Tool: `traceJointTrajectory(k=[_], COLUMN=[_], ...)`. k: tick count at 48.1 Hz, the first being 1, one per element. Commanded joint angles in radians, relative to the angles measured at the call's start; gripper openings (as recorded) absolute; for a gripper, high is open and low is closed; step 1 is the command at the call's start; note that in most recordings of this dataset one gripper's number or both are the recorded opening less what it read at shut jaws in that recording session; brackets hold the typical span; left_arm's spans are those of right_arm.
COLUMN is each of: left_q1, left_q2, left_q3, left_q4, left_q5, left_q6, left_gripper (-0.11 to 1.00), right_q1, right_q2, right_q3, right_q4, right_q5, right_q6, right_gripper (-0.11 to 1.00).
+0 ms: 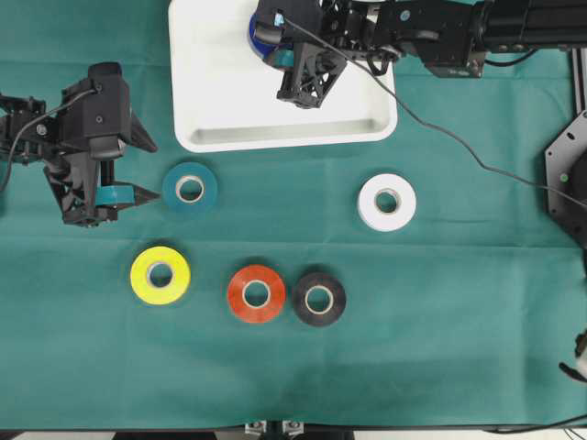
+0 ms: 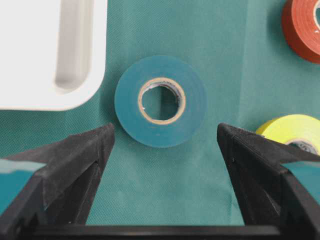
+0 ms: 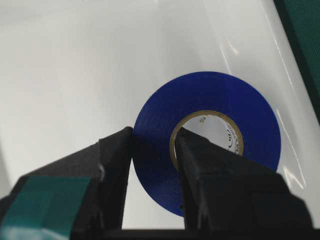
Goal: Put the tape alternately from left to right into the white case.
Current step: 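Carry the blue roll with the right gripper into the white tray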
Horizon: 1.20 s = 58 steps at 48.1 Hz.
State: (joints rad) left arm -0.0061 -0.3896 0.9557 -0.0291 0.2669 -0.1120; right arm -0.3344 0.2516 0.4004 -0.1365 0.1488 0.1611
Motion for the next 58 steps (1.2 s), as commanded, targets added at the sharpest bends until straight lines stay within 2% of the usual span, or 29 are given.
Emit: traceJointTrajectory(k=[1, 25, 27, 32, 34, 58], left_q1=[0.002, 0.002, 0.002, 0.002, 0.002, 0.002], left_q2=[-0.005, -0.005, -0.005, -0.005, -0.005, -0.005], left_q3=[-0.011, -0.009, -0.009, -0.009, -0.009, -0.011], left_q4=[0.000, 0.000, 0.000, 0.000, 0.000, 0.000], left_q5=[-0.008, -0.008, -0.008, -0.008, -0.008, -0.006], left_q6=[0.000, -0.002, -0.002, -0.002, -0.002, -0.002], left_gripper=[0.79, 0.79, 0.79, 0.79, 0.79, 0.79], right_q1=[0.000, -0.014, -0.015, -0.017, -0.017, -0.012], right_q2=[-0.020, 0.009, 0.009, 0.008, 0.008, -0.015], right_q3=[-0.025, -0.020, -0.020, -0.021, -0.023, -0.020], right_q4=[-0.003, -0.003, -0.003, -0.005, -0.003, -0.014], right_q5=[-0.015, -0.034, -0.035, -0.035, -0.037, -0.032], right_q6=[0.002, 0.002, 0.002, 0.002, 0.002, -0.002], right_gripper=[0.27, 0.28, 0.33, 0.63, 0.68, 0.65])
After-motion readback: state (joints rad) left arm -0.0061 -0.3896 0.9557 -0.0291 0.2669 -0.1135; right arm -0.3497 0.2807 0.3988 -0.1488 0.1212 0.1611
